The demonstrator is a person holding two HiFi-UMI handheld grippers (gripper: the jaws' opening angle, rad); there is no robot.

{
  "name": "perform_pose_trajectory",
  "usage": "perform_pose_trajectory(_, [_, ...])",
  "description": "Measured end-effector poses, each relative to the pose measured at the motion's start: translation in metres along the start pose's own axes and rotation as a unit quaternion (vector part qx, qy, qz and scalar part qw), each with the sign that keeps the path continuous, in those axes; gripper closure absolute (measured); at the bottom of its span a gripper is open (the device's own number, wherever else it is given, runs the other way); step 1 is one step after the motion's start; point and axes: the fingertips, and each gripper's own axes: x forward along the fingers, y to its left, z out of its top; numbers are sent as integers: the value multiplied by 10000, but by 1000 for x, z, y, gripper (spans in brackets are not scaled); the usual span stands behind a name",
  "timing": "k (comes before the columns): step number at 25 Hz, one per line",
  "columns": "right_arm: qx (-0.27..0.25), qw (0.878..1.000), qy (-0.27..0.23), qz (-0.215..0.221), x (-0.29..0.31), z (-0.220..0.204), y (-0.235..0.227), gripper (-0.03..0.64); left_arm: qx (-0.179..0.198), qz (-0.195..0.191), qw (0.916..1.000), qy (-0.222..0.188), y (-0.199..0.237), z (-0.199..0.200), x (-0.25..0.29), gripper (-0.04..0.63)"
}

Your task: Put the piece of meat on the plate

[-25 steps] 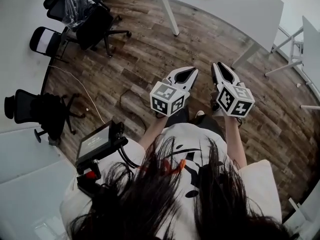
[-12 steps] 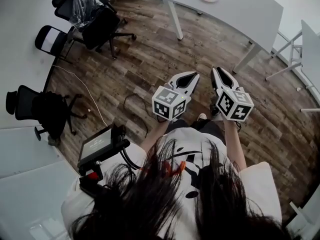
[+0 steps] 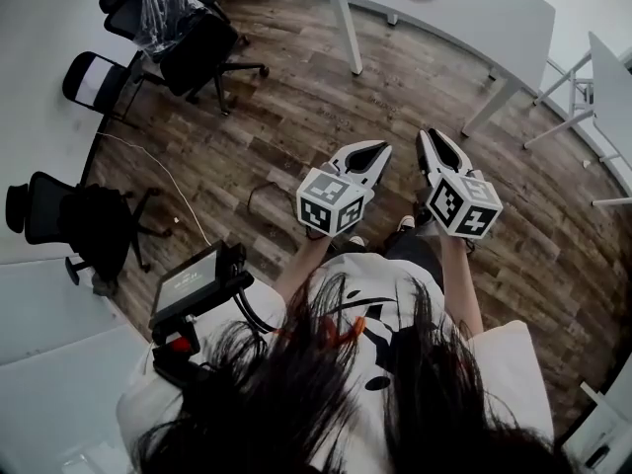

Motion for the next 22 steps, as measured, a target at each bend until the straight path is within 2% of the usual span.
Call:
perform_pose_trajectory(4, [-3, 10000, -56, -63, -8, -18, 19, 534, 18, -92, 10000, -27, 2, -11, -18, 589])
perform_pose_trajectory(9, [-17, 9999, -28, -150, -13, -40, 14, 535, -14, -258, 9997, -26, -1, -27, -12, 589])
perform_pose_trajectory(15, [-38, 9994, -89, -344, -38, -42, 30, 535, 98, -488, 9987, -81, -19, -21, -33, 589])
perform_pose_trajectory(22, [56, 9991, -152, -383, -34, -37, 13, 534, 255, -495, 9984, 17, -18, -20, -18, 589])
